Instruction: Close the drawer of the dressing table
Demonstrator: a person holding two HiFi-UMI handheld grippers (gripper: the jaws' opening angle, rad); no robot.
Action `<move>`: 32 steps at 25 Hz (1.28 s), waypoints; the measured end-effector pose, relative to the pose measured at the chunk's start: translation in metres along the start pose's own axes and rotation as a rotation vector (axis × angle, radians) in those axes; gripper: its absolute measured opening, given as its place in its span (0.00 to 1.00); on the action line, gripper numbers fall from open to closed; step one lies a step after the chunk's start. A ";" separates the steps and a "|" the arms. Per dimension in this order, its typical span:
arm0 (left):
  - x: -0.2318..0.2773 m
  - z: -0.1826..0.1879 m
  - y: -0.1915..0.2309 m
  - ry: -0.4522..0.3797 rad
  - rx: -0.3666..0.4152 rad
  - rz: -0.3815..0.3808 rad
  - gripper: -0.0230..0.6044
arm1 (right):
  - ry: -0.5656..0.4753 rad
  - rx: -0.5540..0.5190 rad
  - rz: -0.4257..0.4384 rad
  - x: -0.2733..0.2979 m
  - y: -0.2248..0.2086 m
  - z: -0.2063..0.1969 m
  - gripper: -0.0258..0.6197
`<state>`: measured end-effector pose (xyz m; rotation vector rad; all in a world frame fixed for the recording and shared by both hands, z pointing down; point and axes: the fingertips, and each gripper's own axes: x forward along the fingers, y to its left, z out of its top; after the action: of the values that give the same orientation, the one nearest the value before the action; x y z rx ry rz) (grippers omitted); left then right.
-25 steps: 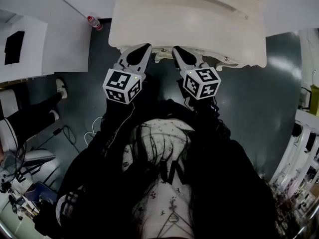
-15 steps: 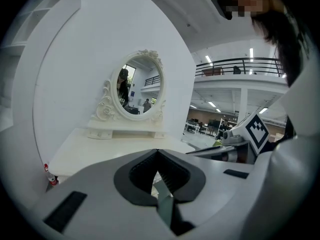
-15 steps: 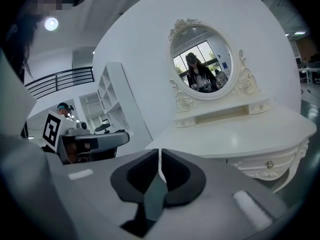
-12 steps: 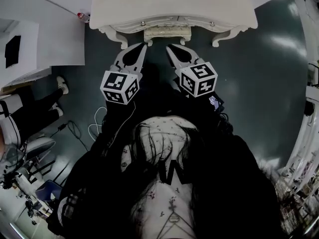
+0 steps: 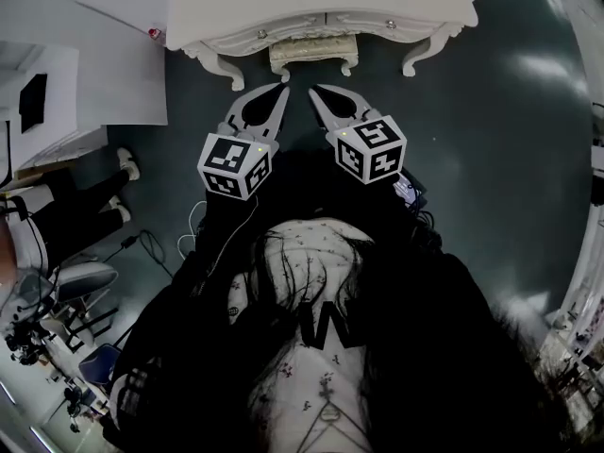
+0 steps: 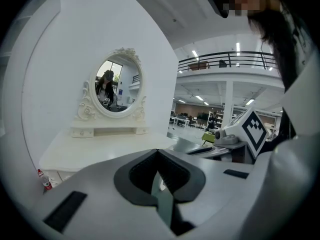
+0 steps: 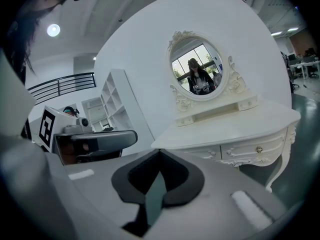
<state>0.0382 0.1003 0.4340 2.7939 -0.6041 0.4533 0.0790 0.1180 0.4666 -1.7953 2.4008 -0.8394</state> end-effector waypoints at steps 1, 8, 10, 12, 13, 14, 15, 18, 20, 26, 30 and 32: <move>-0.001 0.002 -0.003 -0.004 0.005 -0.006 0.04 | -0.007 0.002 -0.004 -0.003 0.000 0.001 0.05; -0.022 -0.005 -0.004 0.020 0.035 -0.016 0.04 | -0.034 0.029 -0.024 -0.004 0.011 -0.001 0.05; -0.033 -0.008 0.000 0.022 0.033 -0.010 0.04 | -0.029 0.037 -0.024 0.001 0.019 -0.007 0.05; -0.046 -0.011 0.007 0.016 0.025 0.000 0.04 | -0.019 0.038 -0.019 0.006 0.031 -0.013 0.05; -0.053 -0.013 0.012 0.013 0.020 0.005 0.04 | -0.014 0.036 -0.015 0.009 0.039 -0.017 0.05; -0.060 -0.016 0.016 0.012 0.016 0.011 0.04 | -0.009 0.032 -0.011 0.012 0.046 -0.021 0.05; -0.068 -0.020 0.021 0.011 0.012 0.016 0.04 | -0.004 0.028 -0.007 0.015 0.054 -0.025 0.05; -0.088 -0.030 0.029 0.010 0.003 0.019 0.04 | 0.010 0.024 -0.005 0.020 0.075 -0.038 0.05; -0.101 -0.038 0.031 0.005 -0.004 0.017 0.04 | 0.017 0.020 -0.008 0.023 0.086 -0.048 0.05; -0.131 -0.052 0.046 -0.016 -0.025 0.026 0.04 | 0.041 -0.004 -0.008 0.030 0.117 -0.067 0.05; -0.142 -0.054 0.051 -0.036 -0.036 0.016 0.04 | 0.053 -0.028 -0.020 0.031 0.128 -0.070 0.05; -0.144 -0.055 0.051 -0.042 -0.038 0.006 0.04 | 0.052 -0.036 -0.029 0.031 0.131 -0.070 0.05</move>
<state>-0.1222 0.1231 0.4429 2.7721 -0.6239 0.3812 -0.0703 0.1430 0.4785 -1.8487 2.4427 -0.8619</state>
